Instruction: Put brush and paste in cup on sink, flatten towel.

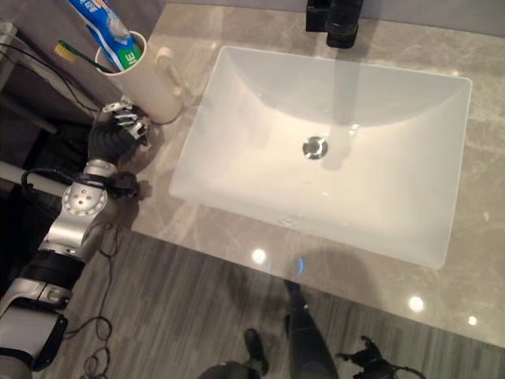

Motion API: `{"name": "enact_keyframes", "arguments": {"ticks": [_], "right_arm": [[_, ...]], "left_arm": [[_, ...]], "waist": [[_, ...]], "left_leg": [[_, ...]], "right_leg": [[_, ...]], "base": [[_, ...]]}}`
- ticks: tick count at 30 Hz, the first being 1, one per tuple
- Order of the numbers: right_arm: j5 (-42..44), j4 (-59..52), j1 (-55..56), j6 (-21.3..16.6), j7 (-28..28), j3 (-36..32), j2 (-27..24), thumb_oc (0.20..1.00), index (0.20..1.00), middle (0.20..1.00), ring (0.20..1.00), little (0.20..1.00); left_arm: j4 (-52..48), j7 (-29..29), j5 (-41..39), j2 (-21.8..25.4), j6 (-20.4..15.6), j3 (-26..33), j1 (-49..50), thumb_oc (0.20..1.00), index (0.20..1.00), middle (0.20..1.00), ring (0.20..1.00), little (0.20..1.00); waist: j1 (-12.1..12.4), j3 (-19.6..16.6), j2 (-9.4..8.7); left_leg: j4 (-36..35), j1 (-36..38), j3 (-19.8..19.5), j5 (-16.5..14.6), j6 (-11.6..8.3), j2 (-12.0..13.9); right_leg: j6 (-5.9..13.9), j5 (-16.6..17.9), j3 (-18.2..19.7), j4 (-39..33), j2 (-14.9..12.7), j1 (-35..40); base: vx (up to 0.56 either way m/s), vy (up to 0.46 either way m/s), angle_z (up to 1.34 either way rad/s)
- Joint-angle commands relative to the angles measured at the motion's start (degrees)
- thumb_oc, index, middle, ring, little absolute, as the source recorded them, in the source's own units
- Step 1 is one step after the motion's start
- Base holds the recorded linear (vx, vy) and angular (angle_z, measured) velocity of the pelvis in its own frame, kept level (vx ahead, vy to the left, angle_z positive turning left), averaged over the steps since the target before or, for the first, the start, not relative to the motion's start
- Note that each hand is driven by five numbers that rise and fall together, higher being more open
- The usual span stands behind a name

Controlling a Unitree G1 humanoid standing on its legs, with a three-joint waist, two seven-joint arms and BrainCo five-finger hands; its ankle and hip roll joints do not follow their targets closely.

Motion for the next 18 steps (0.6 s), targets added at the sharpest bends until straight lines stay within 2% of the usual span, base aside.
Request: {"name": "enact_keyframes", "arguments": {"ticks": [1, 18], "right_arm": [[1.7, 0.0, 1.2, -0.3, -1.3, 3.6, -0.1, 1.000, 1.000, 1.000, 1.000, 1.000], [2.5, 0.2, 0.1, -0.8, -2.6, 5.9, -0.5, 1.000, 1.000, 1.000, 1.000, 1.000]], "left_arm": [[4.1, 1.8, 1.9, -0.3, -2.2, 0.3, -1.7, 0.200, 0.200, 0.200, 0.200, 0.200], [17.5, 6.9, 4.1, -0.6, -1.8, -4.0, -14.8, 0.200, 0.200, 0.200, 0.200, 0.200]], "waist": [[-2.0, -0.7, -0.13], [-3.3, 0.0, 0.10]], "left_leg": [[0.2, 2.4, -3.8, 2.9, -1.97, -1.0], [0.2, 2.1, -3.4, 3.1, -2.52, -0.5]], "right_leg": [[4.27, -1.5, 1.8, 4.0, -1.9, 0.1], [3.69, -2.9, 1.5, 6.3, -0.7, -1.9]], "base": [[0.00, 0.000, 0.00], [0.00, -0.005, -0.02]]}}
